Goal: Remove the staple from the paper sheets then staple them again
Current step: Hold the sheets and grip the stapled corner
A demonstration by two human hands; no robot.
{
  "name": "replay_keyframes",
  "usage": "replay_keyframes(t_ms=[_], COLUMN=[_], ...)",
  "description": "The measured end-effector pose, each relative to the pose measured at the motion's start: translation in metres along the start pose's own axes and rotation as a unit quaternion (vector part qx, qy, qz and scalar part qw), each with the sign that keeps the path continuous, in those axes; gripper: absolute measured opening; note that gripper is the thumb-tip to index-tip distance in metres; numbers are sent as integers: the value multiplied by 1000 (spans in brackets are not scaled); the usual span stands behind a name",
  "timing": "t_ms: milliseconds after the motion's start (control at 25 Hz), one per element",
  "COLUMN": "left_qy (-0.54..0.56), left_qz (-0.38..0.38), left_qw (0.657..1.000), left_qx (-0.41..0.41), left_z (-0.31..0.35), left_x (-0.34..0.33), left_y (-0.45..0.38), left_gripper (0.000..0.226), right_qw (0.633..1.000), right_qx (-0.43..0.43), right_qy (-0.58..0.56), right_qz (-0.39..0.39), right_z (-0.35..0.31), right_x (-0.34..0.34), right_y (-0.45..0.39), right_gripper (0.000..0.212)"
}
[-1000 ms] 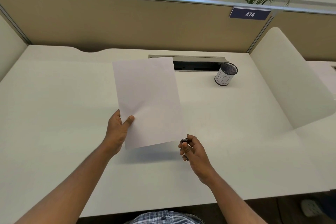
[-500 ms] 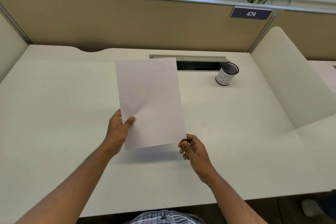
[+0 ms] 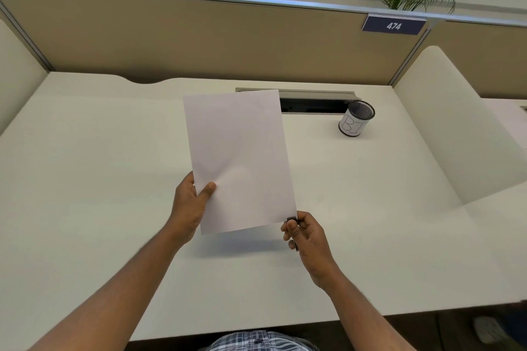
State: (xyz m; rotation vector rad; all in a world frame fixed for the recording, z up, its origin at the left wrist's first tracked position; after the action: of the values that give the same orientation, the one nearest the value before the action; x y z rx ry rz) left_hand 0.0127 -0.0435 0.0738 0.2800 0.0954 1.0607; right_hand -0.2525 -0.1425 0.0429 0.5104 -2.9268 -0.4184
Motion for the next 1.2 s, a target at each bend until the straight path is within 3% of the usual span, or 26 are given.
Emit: replay_keyframes(t_ms=[680, 1200], left_qy=[6, 7], left_qz=[-1, -12], left_qw=[1000, 1000], left_qx=[8, 16], left_z=[-4, -9], left_x=[-5, -12], left_y=[1, 6], left_gripper=[25, 29], right_qw=[1000, 990], right_qx=[6, 43], right_qy=[10, 88], right_qz=[16, 105], right_z=[0, 4], right_x=[3, 3], right_y=[-3, -7], right_gripper=[18, 7])
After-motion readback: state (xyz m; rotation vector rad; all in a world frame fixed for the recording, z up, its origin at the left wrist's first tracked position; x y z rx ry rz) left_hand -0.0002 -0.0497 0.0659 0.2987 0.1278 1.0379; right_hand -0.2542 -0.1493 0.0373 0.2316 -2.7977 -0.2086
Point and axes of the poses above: each hand's wrist, its own y-axis away from the middle knuckle, its own x-axis out of the back of the hand, z = x × y, the point moved 4 cm from there along -y, towards the middle knuckle, and after that the axes turned 15 degrees about z, right-handed, at the moved point
